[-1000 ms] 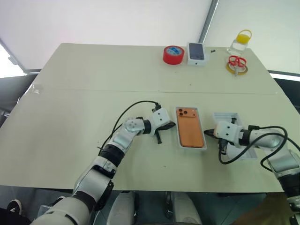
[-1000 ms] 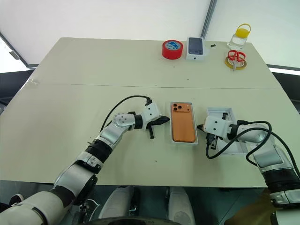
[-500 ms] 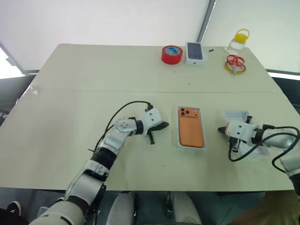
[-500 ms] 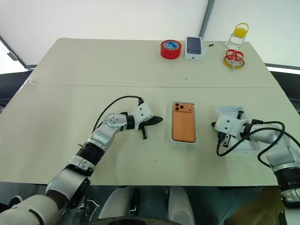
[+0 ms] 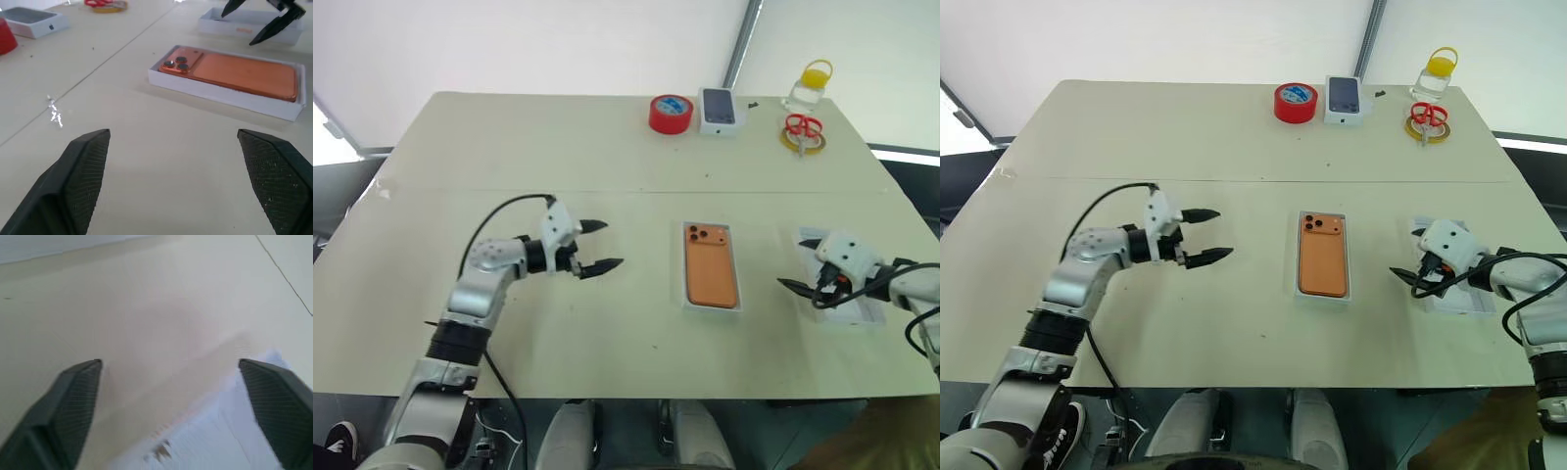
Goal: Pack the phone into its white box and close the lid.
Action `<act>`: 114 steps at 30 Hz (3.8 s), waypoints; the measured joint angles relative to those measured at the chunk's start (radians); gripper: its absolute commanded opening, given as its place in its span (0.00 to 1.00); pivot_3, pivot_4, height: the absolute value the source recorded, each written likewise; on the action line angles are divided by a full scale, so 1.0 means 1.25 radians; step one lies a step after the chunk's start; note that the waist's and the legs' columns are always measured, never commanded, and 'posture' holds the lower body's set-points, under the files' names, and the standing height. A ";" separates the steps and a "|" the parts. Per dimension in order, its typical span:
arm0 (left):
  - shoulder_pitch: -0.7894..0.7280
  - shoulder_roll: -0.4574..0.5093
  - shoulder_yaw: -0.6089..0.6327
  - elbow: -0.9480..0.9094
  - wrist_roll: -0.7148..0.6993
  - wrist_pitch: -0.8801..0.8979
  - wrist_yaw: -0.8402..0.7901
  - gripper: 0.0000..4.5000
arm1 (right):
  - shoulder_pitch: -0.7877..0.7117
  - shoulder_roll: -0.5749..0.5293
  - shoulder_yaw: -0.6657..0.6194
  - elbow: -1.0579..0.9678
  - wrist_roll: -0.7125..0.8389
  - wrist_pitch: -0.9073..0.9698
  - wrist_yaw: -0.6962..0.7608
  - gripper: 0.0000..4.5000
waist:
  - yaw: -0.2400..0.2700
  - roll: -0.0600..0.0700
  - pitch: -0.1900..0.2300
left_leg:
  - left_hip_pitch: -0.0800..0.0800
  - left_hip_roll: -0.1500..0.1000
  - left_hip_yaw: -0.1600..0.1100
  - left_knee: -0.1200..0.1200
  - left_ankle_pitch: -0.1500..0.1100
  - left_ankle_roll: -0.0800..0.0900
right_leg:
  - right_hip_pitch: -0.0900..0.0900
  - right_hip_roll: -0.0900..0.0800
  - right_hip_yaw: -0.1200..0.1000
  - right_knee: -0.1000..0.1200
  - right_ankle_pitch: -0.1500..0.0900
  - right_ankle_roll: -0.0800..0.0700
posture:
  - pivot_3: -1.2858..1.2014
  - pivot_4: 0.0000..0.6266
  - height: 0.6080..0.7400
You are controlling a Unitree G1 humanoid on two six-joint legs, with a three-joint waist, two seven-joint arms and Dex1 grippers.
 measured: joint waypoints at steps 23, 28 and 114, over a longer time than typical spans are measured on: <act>0.088 -0.016 0.048 0.006 -0.050 -0.221 -0.052 0.90 | -0.090 -0.065 0.060 -0.257 0.138 0.886 -0.085 0.99 | 0.004 0.001 0.000 | -0.003 0.000 0.001 0.000 0.000 0.000 | -0.003 -0.001 0.001 0.000 0.000 0.000 | 0.52 0.24 0.99; 0.139 -0.039 0.037 -0.037 -0.041 -0.220 -0.012 0.90 | -0.134 -0.062 0.071 -0.264 0.169 0.986 -0.101 0.99 | 0.003 0.001 0.000 | -0.003 0.000 0.000 0.000 0.000 0.000 | -0.003 0.000 0.000 0.001 0.000 0.000 | 0.52 0.24 0.99; 0.043 -0.242 -0.092 0.031 0.037 -0.094 0.187 0.00 | -0.163 0.595 -0.245 -0.323 1.002 0.971 -0.823 0.31 | -0.031 0.002 -0.005 | -0.003 0.000 -0.001 -0.001 -0.001 0.001 | -0.005 0.001 0.001 0.006 0.001 0.004 | 0.52 0.24 0.99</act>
